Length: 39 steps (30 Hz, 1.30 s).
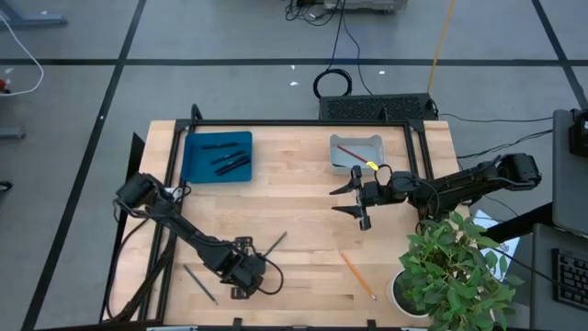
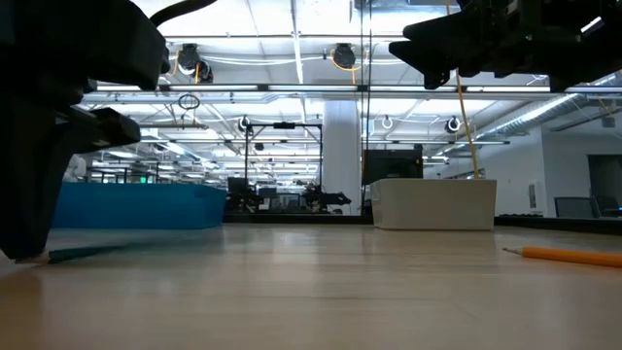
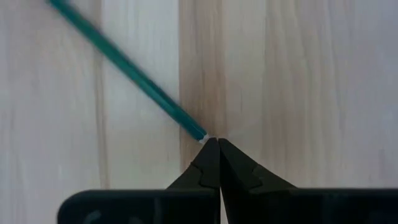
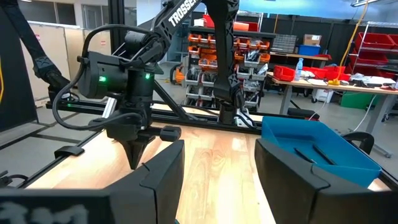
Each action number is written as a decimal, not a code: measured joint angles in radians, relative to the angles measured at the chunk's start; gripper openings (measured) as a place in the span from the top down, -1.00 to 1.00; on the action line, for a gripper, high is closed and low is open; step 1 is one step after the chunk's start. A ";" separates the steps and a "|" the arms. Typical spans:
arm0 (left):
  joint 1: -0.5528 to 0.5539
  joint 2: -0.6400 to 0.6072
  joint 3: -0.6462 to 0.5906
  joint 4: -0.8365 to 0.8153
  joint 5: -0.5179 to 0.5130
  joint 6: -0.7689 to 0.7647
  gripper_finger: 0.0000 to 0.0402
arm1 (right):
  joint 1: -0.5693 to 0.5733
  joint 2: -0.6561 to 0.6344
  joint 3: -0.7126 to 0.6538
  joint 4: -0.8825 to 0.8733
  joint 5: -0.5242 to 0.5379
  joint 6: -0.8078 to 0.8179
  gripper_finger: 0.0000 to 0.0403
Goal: Sort pens & pencils
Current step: Put the green pencil into the gray bin
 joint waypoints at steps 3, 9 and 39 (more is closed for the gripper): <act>0.003 0.009 0.000 0.028 0.001 0.015 1.00 | 0.000 0.000 0.000 -0.001 0.000 0.000 0.08; 0.005 0.013 0.000 0.025 0.006 0.021 1.00 | 0.000 0.000 0.000 -0.003 0.000 0.000 0.08; 0.007 0.013 0.000 0.016 0.014 0.039 1.00 | -0.028 0.840 0.552 -0.126 -0.132 -0.009 0.08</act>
